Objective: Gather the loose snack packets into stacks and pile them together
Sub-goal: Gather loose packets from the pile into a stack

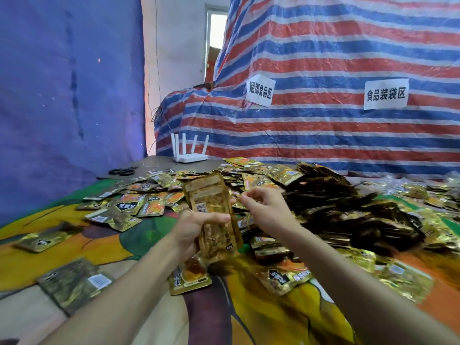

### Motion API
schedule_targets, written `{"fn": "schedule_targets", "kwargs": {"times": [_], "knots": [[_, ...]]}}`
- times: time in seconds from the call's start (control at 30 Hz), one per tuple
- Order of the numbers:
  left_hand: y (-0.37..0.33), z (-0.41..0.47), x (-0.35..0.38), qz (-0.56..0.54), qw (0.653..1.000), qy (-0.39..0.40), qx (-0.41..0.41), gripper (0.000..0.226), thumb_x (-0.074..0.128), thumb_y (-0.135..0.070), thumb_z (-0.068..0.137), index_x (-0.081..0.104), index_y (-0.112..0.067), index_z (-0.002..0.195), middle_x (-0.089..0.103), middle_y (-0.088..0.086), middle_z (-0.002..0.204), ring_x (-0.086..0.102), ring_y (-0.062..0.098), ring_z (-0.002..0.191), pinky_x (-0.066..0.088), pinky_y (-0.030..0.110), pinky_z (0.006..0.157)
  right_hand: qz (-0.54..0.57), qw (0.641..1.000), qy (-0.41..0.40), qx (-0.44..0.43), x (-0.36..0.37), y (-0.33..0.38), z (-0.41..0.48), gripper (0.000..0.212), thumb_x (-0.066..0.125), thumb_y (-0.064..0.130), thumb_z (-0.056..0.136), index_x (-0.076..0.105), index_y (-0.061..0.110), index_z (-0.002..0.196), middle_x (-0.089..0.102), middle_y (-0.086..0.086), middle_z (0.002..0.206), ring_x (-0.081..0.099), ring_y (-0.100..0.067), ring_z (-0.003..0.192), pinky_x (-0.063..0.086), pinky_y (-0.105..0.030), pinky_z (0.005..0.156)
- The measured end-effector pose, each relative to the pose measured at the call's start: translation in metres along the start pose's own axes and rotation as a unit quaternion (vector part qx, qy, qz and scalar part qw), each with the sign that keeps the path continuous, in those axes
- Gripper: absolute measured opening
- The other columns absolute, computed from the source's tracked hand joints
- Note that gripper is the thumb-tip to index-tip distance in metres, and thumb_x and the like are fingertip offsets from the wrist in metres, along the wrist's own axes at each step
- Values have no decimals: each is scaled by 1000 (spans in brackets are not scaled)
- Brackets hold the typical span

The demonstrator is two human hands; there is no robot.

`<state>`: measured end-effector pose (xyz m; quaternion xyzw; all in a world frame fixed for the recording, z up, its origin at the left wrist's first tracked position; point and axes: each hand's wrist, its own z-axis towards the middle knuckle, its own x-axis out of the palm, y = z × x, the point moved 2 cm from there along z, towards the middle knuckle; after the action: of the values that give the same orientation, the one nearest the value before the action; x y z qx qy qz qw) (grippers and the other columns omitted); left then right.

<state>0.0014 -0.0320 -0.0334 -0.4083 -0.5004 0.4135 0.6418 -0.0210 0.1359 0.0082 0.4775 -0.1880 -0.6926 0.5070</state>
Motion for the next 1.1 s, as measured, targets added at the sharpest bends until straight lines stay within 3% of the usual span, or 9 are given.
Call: {"fn": "schedule_targets", "kwargs": {"times": [0.17, 0.3, 0.43, 0.57, 0.67, 0.77, 0.87, 0.97, 1.1], "knots": [[1, 3, -3, 6, 999, -27, -27, 43, 76, 0, 60, 71, 6, 102, 74, 20, 87, 74, 30, 73, 61, 36, 60, 71, 996, -20, 48, 16, -21, 11, 19, 63, 27, 100, 74, 12, 101, 64, 12, 76, 60, -5, 71, 50, -24, 64], [0, 6, -10, -35, 998, 11, -54, 16, 69, -6, 71, 81, -8, 80, 76, 15, 88, 75, 28, 75, 63, 41, 70, 319, 937, 67, 126, 7, -30, 7, 15, 62, 10, 96, 67, 7, 82, 48, 0, 68, 41, -9, 55, 31, -23, 53], [-1, 4, -16, -69, 992, 84, -67, 28, 81, -15, 61, 82, -10, 88, 77, 10, 89, 75, 26, 77, 62, 39, 70, 439, 876, 173, 96, -6, -15, -3, 7, 56, 12, 67, 62, 10, 63, 60, -8, 79, 51, -17, 70, 32, -31, 65], [2, 0, -17, -69, 984, 148, -68, 52, 95, -20, 45, 81, -15, 95, 75, 5, 88, 74, 23, 78, 59, 37, 68, 496, 840, 205, 75, -10, -5, -11, 21, 41, 14, 67, 56, 13, 52, 57, -10, 67, 57, -25, 79, 44, -33, 80], [3, 0, -15, -60, 982, 172, -57, 43, 94, -22, 49, 81, -19, 90, 75, 0, 87, 73, 19, 79, 59, 36, 69, 566, 791, 225, 58, -13, -1, -14, 26, 42, 10, 74, 64, 11, 61, 55, -5, 61, 62, -25, 75, 53, -37, 87], [2, 1, -16, -61, 981, 172, -61, 47, 95, -19, 48, 82, -17, 93, 76, 4, 88, 74, 21, 77, 60, 36, 68, 599, 767, 224, 45, -12, -3, -12, 28, 58, 4, 78, 79, 8, 96, 58, 0, 67, 60, -16, 60, 59, -37, 76], [3, 0, -13, -52, 983, 159, -74, 47, 93, -13, 51, 81, -12, 96, 77, 11, 89, 75, 26, 76, 61, 38, 67, 536, 815, 208, 73, -4, -8, -9, 41, 60, -2, 89, 72, 17, 123, 71, -6, 87, 65, -16, 60, 61, -34, 66], [6, 4, -9, -33, 992, 99, -76, 26, 76, -5, 68, 82, -12, 93, 77, 14, 93, 76, 28, 80, 61, 40, 66, 435, 885, 138, 93, -2, -13, -8, 43, 59, -4, 94, 67, 24, 126, 76, -16, 104, 76, -31, 76, 62, -33, 59], [3, 11, -8, -84, 994, -31, -65, 28, 67, -7, 74, 75, -1, 100, 75, 21, 102, 75, 35, 89, 60, 52, 80, 377, 917, 86, 95, -1, -21, -10, 51, 66, -3, 92, 62, 25, 134, 75, -18, 110, 76, -37, 88, 62, -36, 60]]}}
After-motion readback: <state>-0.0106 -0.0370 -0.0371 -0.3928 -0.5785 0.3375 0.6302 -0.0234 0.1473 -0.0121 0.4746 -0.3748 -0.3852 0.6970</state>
